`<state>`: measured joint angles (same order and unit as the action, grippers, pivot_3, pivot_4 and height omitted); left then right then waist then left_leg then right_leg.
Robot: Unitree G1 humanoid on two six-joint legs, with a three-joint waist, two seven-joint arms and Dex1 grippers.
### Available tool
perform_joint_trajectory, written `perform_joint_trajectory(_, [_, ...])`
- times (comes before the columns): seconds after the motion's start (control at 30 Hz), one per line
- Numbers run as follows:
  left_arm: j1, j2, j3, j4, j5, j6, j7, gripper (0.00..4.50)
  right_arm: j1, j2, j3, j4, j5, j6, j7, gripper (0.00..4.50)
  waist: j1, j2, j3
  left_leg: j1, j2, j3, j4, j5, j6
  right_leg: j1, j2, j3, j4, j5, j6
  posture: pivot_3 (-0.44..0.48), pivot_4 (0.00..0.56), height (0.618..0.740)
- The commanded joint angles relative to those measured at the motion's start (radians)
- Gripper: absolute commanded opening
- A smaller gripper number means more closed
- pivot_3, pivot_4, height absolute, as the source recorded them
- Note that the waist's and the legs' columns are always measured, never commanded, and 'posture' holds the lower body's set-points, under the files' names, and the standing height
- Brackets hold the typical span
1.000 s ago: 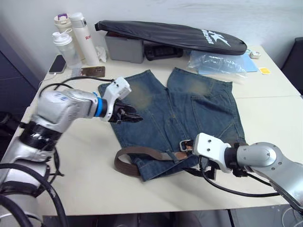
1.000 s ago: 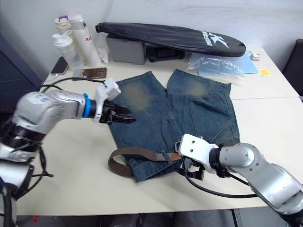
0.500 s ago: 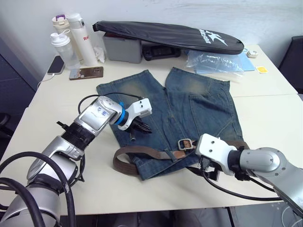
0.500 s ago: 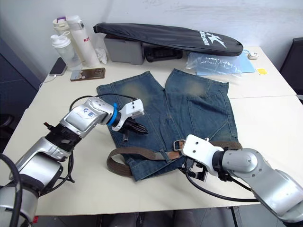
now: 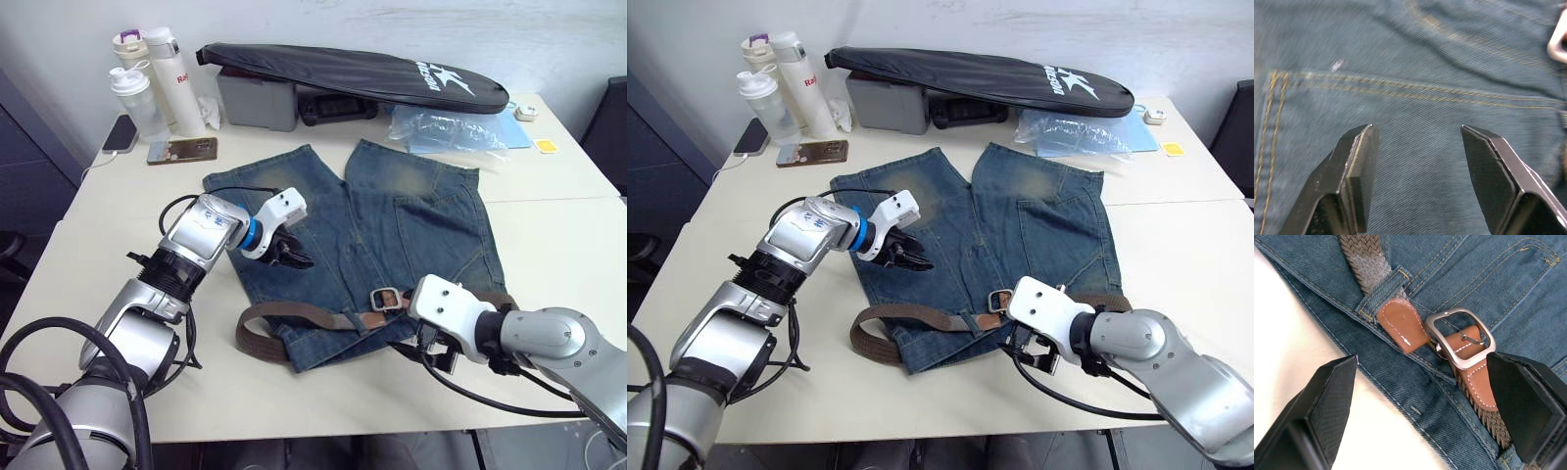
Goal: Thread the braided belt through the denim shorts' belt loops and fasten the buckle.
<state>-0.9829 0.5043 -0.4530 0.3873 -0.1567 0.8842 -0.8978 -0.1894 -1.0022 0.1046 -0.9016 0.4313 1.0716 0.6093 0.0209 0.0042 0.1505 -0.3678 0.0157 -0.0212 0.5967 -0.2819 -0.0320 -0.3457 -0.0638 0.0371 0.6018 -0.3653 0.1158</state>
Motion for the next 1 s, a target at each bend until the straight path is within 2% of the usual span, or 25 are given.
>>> perform_joint_trajectory(0.03, [0.053,0.006,-0.035,-0.059,0.064,-0.02,0.021,3.06,-0.009,0.004,-0.019,-0.033,-0.002,-0.006,-0.007,4.5,0.0,0.0,0.0,0.0,0.0,0.0,0.0,0.0,0.0,0.0,0.0,0.0,0.001,0.0,0.0,0.0,0.15,0.74])
perform_joint_trajectory(0.13, [0.082,-0.003,-0.051,-0.052,0.102,-0.062,0.024,2.28,-0.013,0.001,-0.025,-0.032,-0.003,-0.003,-0.008,4.5,0.0,0.0,-0.001,0.001,0.0,0.0,0.001,0.0,-0.001,0.001,0.0,0.0,0.001,0.0,0.0,0.0,0.15,0.74])
perform_joint_trajectory(0.23, [0.091,0.003,-0.07,-0.018,0.145,-0.125,0.012,1.1,-0.018,-0.005,-0.034,-0.032,-0.003,-0.001,-0.007,4.5,0.0,0.0,-0.001,0.002,0.0,0.0,0.002,0.0,-0.001,0.002,0.0,0.0,0.0,0.0,0.0,0.0,0.15,0.74])
perform_joint_trajectory(0.27, [0.092,0.005,-0.073,-0.009,0.155,-0.14,0.01,0.92,-0.019,-0.007,-0.035,-0.032,-0.003,0.0,-0.007,4.5,0.0,0.001,-0.002,0.002,0.0,0.0,0.002,0.0,-0.001,0.002,0.0,0.0,0.0,0.0,0.0,0.0,0.15,0.74])
perform_joint_trajectory(0.33, [0.085,0.005,-0.064,0.037,0.173,-0.191,0.004,0.19,-0.021,-0.012,-0.039,-0.03,-0.006,0.0,-0.005,4.5,0.0,0.001,-0.004,0.002,0.0,0.0,0.002,0.0,-0.001,0.002,0.0,0.0,0.0,0.0,0.0,0.0,0.15,0.74])
perform_joint_trajectory(0.37, [0.08,0.003,-0.058,0.057,0.179,-0.211,0.0,0.03,-0.022,-0.014,-0.04,-0.029,-0.006,0.0,-0.005,4.5,0.0,0.001,-0.004,0.002,0.0,0.001,0.002,0.0,0.0,0.002,0.0,0.0,0.0,0.0,0.0,0.0,0.15,0.74])
perform_joint_trajectory(0.57, [-0.022,-0.018,-0.013,0.254,0.218,-0.429,0.009,0.03,-0.036,-0.017,-0.038,-0.018,-0.012,-0.001,-0.005,4.5,0.002,0.001,-0.005,0.002,0.0,0.0,0.007,-0.001,0.001,0.003,0.0,0.0,0.001,0.0,0.0,0.0,0.15,0.74])
perform_joint_trajectory(0.77, [-0.184,-0.038,-0.022,0.595,0.313,-0.731,0.019,0.03,-0.054,-0.01,-0.025,-0.011,-0.016,0.002,-0.009,4.5,-0.003,0.0,-0.004,0.0,-0.002,0.001,0.009,-0.001,0.007,0.001,0.001,0.0,0.002,0.001,0.003,0.0,0.15,0.74])
perform_joint_trajectory(1.0, [-0.326,-0.061,0.012,0.841,0.392,-0.874,0.112,0.03,-0.065,0.001,-0.011,-0.007,-0.026,0.008,-0.018,4.5,-0.005,-0.001,-0.003,-0.003,-0.002,0.002,0.008,0.0,0.008,-0.006,0.002,0.001,0.01,0.001,0.003,0.0,0.15,0.74])
